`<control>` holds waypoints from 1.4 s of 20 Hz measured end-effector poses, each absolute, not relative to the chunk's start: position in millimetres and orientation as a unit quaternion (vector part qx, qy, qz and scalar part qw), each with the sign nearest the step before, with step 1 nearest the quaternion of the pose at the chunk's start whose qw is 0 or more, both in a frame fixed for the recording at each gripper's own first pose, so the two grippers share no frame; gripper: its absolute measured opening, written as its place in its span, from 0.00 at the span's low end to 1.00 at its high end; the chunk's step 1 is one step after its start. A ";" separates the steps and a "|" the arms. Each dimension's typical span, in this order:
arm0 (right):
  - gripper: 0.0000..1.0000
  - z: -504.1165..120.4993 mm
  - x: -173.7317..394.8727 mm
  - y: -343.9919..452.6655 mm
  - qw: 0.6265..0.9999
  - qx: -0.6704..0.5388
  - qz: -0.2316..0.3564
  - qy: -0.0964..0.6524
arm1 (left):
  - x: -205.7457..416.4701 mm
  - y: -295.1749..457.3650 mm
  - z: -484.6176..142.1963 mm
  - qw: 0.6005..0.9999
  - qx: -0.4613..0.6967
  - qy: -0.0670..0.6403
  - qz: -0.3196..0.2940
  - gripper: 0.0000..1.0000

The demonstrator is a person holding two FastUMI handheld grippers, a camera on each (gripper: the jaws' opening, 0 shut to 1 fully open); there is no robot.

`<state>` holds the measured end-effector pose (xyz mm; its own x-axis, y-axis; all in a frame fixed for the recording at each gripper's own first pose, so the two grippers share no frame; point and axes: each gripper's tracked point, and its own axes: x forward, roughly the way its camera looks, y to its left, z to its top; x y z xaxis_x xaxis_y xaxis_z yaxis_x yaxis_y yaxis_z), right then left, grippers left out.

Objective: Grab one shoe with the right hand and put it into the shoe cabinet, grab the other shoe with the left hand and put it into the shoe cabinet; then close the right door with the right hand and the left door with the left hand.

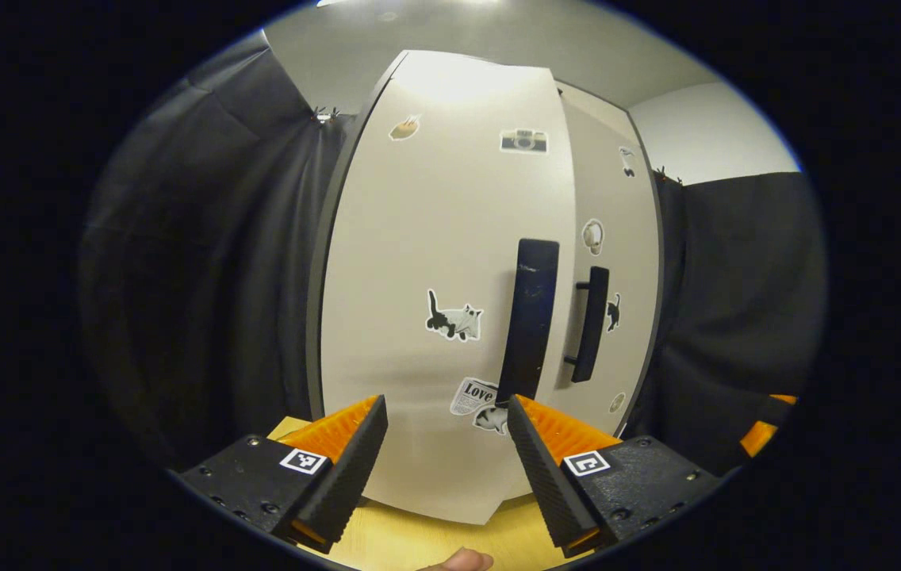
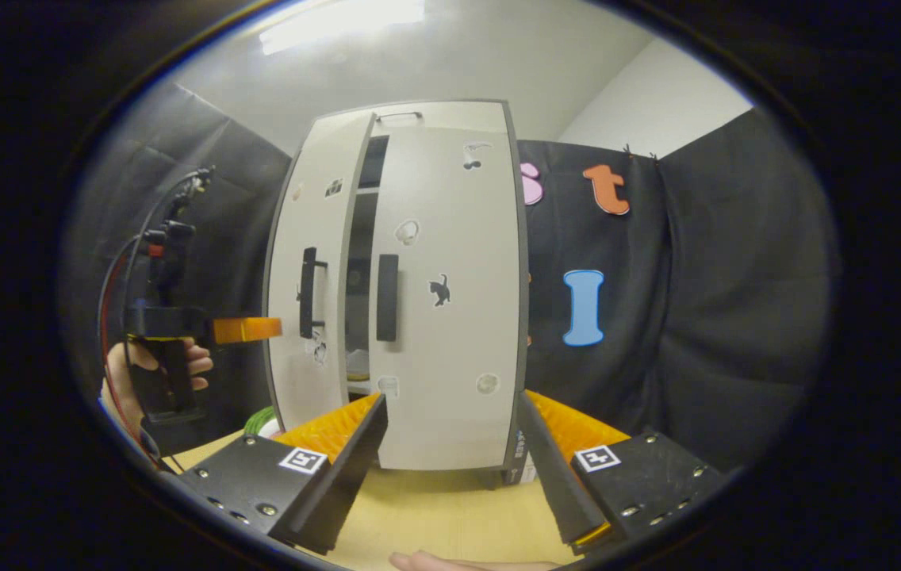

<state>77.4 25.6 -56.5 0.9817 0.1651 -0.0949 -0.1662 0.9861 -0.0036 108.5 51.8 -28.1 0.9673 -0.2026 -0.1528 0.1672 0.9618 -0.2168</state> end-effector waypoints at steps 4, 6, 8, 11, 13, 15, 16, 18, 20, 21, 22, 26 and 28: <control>0.98 -60.6 75.3 32.5 0.995 -0.002 0.086 0.053 | 76.2 64.3 -17.2 0.989 -0.074 0.084 -0.094 0.93; 0.98 -59.0 71.7 36.1 0.995 -0.006 0.084 0.051 | 62.1 73.8 -15.9 0.991 -0.060 0.087 -0.086 0.93; 0.98 -57.1 68.1 38.9 0.995 -0.011 0.083 0.047 | 47.7 78.5 -15.2 0.991 -0.057 0.088 -0.084 0.94; 0.98 -55.4 59.1 44.5 0.996 -0.010 0.080 0.040 | 22.8 83.0 -19.0 0.991 -0.051 0.099 -0.081 0.94; 0.98 -54.5 51.6 46.3 0.997 -0.010 0.076 0.032 | 9.6 87.1 -14.5 0.993 -0.043 0.088 -0.072 0.94; 0.98 -54.5 44.4 46.7 0.997 -0.013 0.071 0.025 | -7.1 86.7 -12.7 0.993 -0.040 0.078 -0.072 0.94; 0.98 -55.7 40.7 48.9 0.997 -0.015 0.071 0.022 | -15.2 86.1 -13.1 0.994 -0.044 0.076 -0.072 0.94; 0.98 -57.7 32.5 49.3 0.998 -0.010 0.064 0.015 | -33.6 89.8 -17.9 0.994 -0.061 0.067 -0.058 0.94; 0.98 -65.3 25.9 53.0 0.998 -0.006 0.064 0.014 | -51.5 87.1 -30.9 0.993 -0.076 0.074 -0.061 0.94; 0.98 -70.8 22.4 54.6 0.998 -0.004 0.065 0.019 | -59.4 87.0 -39.8 0.992 -0.085 0.078 -0.060 0.95; 0.98 -75.5 17.6 55.4 0.998 0.000 0.066 0.023 | -63.6 85.9 -47.9 0.991 -0.086 0.081 -0.058 0.95; 0.98 -77.2 9.4 59.2 0.997 0.001 0.075 0.024 | -72.9 88.4 -52.9 0.996 -0.043 0.065 -0.048 0.95; 0.98 -73.8 8.5 53.1 0.998 -0.001 0.067 0.020 | -77.5 83.0 -51.3 0.996 -0.038 0.063 -0.051 0.95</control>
<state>8.5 53.1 -73.8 0.9902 0.1339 -0.0405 -0.1340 0.9910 0.0001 -77.5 83.0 -51.3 0.9867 -0.1072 -0.1225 0.0976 0.9919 -0.0817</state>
